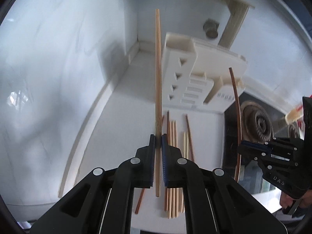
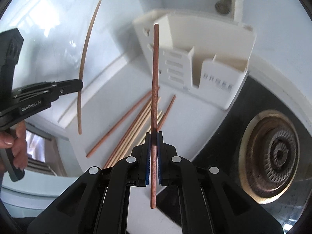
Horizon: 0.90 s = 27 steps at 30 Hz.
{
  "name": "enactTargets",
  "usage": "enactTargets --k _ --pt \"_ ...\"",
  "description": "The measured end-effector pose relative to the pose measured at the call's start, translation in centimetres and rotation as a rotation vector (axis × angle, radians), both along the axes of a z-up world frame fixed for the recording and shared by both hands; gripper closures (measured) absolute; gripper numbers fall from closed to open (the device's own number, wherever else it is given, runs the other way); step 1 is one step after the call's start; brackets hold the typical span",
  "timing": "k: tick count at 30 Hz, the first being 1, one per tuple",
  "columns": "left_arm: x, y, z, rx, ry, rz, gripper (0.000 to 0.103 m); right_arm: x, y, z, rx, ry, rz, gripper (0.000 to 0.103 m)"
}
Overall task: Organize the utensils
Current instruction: 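Lift both chopsticks upright and carry them over the white utensil holder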
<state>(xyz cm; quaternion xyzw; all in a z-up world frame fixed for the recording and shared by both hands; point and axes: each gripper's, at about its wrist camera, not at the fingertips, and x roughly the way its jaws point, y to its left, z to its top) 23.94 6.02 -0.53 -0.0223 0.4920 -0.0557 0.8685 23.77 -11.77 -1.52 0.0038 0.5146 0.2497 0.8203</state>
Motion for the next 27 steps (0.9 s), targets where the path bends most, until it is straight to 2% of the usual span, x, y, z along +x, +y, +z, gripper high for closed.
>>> enactTargets --k 4,10,13,14,19,22,27 --pt "0.1 -0.4 1.5 -0.01 -0.107 0.015 0.097 0.4 -0.6 1.7 0.02 -0.105 -0.015 0.096" --pt "1.1 -0.8 2.8 -0.059 -0.17 0.013 0.097 1.1 -1.2 3.0 0.047 -0.167 -0.031 0.096" --pt "1.9 -1.3 3.4 -0.05 -0.196 0.003 0.097 1.4 -1.3 3.4 0.052 -0.202 -0.039 0.096" --pt "2.1 -1.4 3.7 -0.037 -0.213 0.009 0.097 1.6 -1.6 3.7 0.059 -0.212 -0.045 0.096" --pt "2.7 -1.8 5.6 -0.074 -0.305 -0.018 0.097 2.7 -1.6 5.1 0.06 -0.303 -0.066 0.096" --pt "3.4 -2.4 6.4 -0.042 -0.347 -0.03 0.097 3.4 -2.2 5.7 0.078 -0.329 -0.094 0.096" --pt "4.6 -2.6 7.0 -0.083 -0.405 -0.039 0.097 5.0 -3.4 6.4 0.128 -0.345 -0.149 0.096"
